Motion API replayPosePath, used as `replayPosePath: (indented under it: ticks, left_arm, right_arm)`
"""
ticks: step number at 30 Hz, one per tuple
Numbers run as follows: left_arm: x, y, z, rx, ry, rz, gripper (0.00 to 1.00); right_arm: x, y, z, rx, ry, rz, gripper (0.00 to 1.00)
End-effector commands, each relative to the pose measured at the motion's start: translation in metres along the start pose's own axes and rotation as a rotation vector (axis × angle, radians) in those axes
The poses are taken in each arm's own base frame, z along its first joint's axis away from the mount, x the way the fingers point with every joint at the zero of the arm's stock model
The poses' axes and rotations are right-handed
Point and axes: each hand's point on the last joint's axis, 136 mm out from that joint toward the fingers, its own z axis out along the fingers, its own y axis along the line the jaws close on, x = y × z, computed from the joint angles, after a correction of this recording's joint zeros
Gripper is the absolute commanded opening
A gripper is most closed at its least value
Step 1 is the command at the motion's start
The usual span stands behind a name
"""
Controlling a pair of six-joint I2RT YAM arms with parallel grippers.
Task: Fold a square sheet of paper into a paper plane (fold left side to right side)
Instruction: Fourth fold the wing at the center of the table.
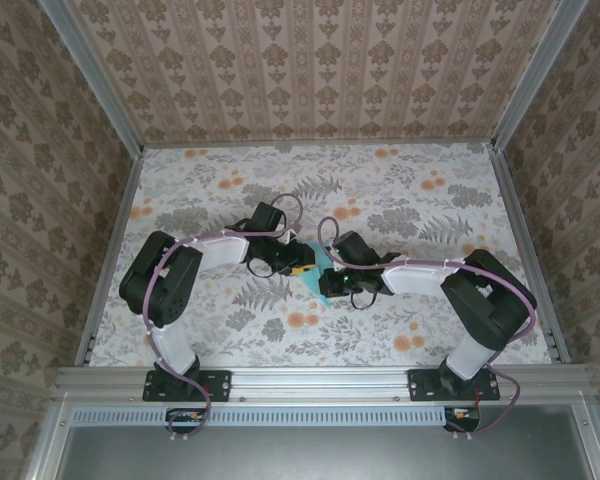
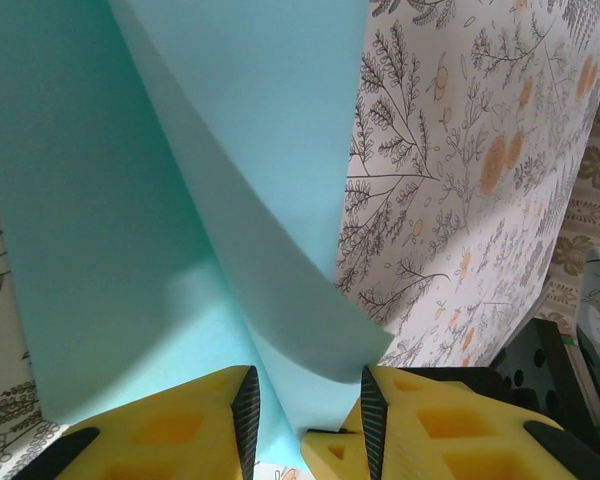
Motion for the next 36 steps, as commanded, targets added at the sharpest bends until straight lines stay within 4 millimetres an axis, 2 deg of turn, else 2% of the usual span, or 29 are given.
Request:
replayPosePath:
  ticks: [1,5,14,21,27,32,36]
  left_arm:
    - [-0.004,-0.008,-0.007,0.001,-0.024,0.013,0.35]
    - [-0.005,-0.005,-0.008,-0.006,-0.025,0.005,0.34]
    - [-0.010,-0.007,0.004,0.010,-0.005,0.005,0.34]
    - [-0.012,0.001,0.014,-0.007,0.013,-0.012,0.34]
    - [-0.010,0.008,0.017,-0.028,0.023,-0.031,0.34]
    - [-0.010,0.010,0.018,-0.035,0.023,-0.037,0.34]
    - [-0.010,0.010,0.018,-0.036,0.023,-0.036,0.34]
  right_arm:
    - [-0.001,0.000,-0.009,0.008,-0.011,-0.007,0.04]
    - [-0.002,0.000,-0.010,0.012,-0.014,-0.009,0.06]
    - [0.001,-0.001,-0.007,0.015,0.001,-0.005,0.07]
    - [0.001,-0.003,-0.008,0.031,0.013,-0.012,0.10]
    - [-0.002,-0.002,-0.014,0.065,0.009,-0.026,0.20]
    - [0.003,-0.003,-0.026,0.203,0.011,-0.122,0.32]
    - [0.013,0.001,-0.026,0.283,0.047,-0.190,0.34]
